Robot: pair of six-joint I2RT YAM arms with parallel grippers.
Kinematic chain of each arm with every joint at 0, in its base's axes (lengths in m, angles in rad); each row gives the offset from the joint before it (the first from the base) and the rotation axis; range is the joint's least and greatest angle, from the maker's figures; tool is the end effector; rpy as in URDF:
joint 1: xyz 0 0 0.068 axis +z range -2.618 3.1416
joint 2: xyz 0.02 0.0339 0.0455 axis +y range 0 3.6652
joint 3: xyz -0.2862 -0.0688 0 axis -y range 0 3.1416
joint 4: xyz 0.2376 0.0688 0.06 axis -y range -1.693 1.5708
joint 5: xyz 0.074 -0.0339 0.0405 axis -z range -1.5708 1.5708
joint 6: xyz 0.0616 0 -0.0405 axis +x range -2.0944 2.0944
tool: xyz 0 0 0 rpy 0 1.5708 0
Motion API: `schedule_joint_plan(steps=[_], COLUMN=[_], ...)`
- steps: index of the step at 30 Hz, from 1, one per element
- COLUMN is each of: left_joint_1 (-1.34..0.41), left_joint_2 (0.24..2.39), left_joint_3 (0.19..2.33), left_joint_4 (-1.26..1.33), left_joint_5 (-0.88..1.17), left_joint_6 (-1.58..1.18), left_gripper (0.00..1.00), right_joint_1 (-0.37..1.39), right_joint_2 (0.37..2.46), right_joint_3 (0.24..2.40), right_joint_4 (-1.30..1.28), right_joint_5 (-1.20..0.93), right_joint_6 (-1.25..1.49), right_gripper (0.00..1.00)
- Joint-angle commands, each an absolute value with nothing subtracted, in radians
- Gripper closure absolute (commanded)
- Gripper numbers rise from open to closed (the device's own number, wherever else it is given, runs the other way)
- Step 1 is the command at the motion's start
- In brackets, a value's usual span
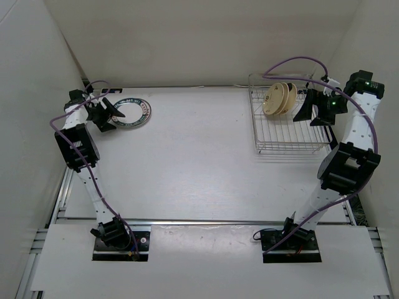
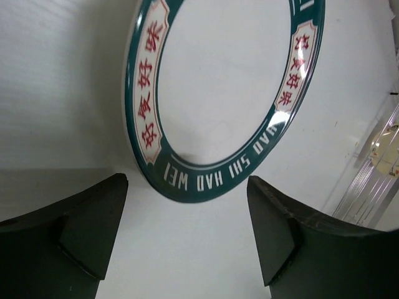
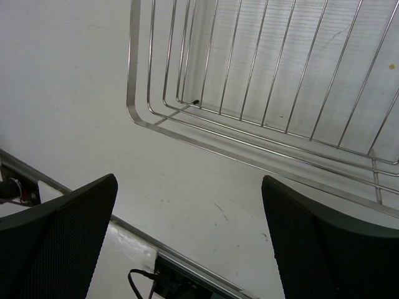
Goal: Unload the plates from the dish rack
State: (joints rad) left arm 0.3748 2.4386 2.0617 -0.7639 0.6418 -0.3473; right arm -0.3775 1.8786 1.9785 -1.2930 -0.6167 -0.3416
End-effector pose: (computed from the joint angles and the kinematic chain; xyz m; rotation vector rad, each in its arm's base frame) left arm 0.5093 0.1607 0.1548 -0.7369 2.4821 -0.8505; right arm 0.3691 -0.1080 0.3542 -0.1081 2.5215 0.5817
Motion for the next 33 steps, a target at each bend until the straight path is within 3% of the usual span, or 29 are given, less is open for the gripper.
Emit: schedule_joint_plan(steps=[1, 5, 12, 16, 19, 24, 30, 33], left_joint_1=[0.365, 0.356, 0.327, 0.308, 0.282, 0.247, 0.199, 0.199], left_joint_2=[2.307, 2.221, 2.013, 1.925, 1.873, 1.826, 1.815, 1.824], left_joint_3=[2.036, 2.022, 1.994, 1.919, 1.879, 1.787, 1.74, 1.74], left_joint_4=[-0.787, -0.787, -0.796, -0.796, -0.821, -0.842, -0.842, -0.842], left_joint_5=[0.626, 0.661, 0.819, 1.018, 1.105, 1.304, 1.336, 1.327], left_joint_6=[-0.316, -0.295, -0.239, -0.19, -0.16, -0.147, -0.156, -0.156], left_gripper=[0.12, 0.0, 0.0, 0.0, 0.0, 0.0, 0.0, 0.0], right_joint_1=[-0.376, -0.305, -0.131, -0.066, -0.055, -0.046, -0.046, -0.046], right_joint_2=[1.901, 1.911, 2.022, 2.088, 2.102, 2.124, 2.186, 2.216], right_joint_3=[1.991, 2.014, 2.227, 2.33, 2.339, 2.292, 2.322, 2.347], right_joint_4=[-1.269, -1.169, -1.034, -0.971, -0.901, -0.825, -0.805, -0.796], right_joint_5=[-0.666, -0.492, -0.23, -0.072, -0.044, 0.046, 0.057, 0.057], right_joint_6=[-0.31, -0.223, -0.086, -0.052, -0.043, -0.058, -0.067, -0.067], right_gripper=[0.0, 0.0, 0.02, 0.07, 0.14, 0.36, 0.64, 0.68])
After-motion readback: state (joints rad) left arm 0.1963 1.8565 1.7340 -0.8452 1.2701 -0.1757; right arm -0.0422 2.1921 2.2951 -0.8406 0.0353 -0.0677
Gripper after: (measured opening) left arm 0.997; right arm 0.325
